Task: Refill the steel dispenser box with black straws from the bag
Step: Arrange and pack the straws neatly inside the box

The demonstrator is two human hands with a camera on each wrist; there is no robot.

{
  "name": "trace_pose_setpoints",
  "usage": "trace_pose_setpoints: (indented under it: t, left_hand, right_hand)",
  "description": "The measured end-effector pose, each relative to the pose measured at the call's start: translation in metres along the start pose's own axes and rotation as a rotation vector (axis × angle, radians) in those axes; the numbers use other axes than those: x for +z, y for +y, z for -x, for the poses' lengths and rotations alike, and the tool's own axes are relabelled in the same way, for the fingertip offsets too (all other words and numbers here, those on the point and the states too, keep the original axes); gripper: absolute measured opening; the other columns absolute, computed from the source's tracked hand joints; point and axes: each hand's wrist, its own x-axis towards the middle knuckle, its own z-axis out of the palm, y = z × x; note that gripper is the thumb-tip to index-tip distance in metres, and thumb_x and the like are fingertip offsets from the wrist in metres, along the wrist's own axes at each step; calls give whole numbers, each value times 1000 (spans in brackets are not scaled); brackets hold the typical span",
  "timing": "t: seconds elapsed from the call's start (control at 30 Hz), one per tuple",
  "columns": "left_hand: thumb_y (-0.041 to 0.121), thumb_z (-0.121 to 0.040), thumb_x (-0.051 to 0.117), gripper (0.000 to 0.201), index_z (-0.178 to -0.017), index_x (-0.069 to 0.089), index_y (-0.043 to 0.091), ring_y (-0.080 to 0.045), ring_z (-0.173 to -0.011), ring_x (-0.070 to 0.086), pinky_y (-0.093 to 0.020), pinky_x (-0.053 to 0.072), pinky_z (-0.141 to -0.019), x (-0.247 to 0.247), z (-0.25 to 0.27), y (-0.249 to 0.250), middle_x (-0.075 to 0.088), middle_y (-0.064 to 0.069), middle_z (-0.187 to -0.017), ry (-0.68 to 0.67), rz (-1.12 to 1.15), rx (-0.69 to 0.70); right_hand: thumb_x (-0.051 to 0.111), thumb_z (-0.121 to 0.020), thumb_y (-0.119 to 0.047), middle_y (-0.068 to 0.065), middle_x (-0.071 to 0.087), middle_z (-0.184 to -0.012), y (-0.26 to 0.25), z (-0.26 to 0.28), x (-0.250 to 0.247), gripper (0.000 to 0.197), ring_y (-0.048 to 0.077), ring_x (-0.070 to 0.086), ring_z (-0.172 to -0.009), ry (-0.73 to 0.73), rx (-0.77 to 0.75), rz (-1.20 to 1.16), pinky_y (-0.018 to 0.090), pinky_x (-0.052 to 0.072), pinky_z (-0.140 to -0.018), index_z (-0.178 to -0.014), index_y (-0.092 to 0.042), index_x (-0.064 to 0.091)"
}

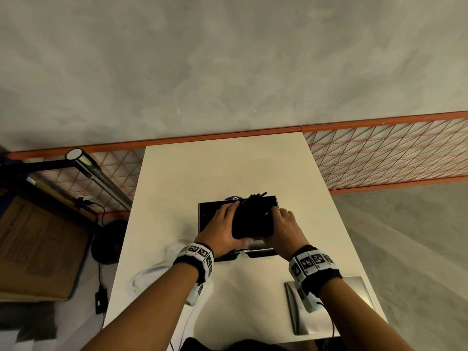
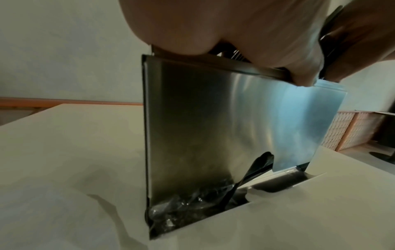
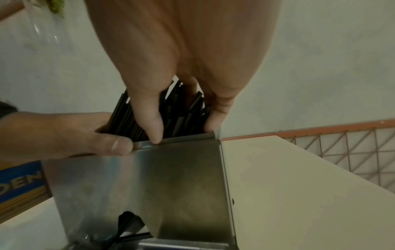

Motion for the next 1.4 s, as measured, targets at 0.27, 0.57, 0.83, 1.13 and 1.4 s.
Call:
trace_pose_setpoints:
  t: [0.27, 0.57, 0.83, 1.13, 1.4]
  left_hand:
    - [67, -72, 77, 114, -161, 21, 21, -17, -147, 31, -43, 36, -119, 0, 1, 4, 27, 4, -159, 24, -3, -11]
    - [64, -71, 79, 113, -159, 21, 25, -15, -146, 33, -41, 38, -118, -2, 3, 6, 29, 6, -158, 32, 6, -23]
    - [59, -70, 81, 111, -158, 23, 24, -14, -146, 34, -38, 37, -118, -3, 4, 10, 31, 7, -156, 66, 34, -22]
    - [62, -69, 79, 114, -159, 22, 24, -16, -146, 34, -42, 37, -119, -3, 4, 8, 31, 5, -158, 57, 68, -19]
    - [55, -71, 85, 109, -157, 24, 25, -14, -145, 36, -39, 38, -118, -4, 3, 7, 35, 5, -154, 119, 128, -28]
  right_hand:
    - [76, -78, -46, 16, 62, -108, -19, -6, -20, 71, 35, 58, -102, -181, 19, 118, 41, 51, -82, -127, -9, 39]
    - [66, -85, -27, 15, 68, -99, -22, -13, -27, 60, 39, 66, -86, -272, -54, 44, 35, 44, -64, -133, -13, 33]
    - [74, -80, -25, 16, 70, -103, -25, -18, -26, 53, 38, 65, -94, -237, 49, -137, 34, 49, -72, -125, -11, 49]
    - [79, -76, -23, 8, 73, -107, -24, -4, -13, 43, 29, 66, -100, -110, 162, -283, 29, 49, -82, -117, -16, 67]
    - [72, -74, -6, -3, 64, -70, -22, -7, -27, 18, 11, 59, -64, -59, 152, -440, 4, 36, -53, -87, -17, 74]
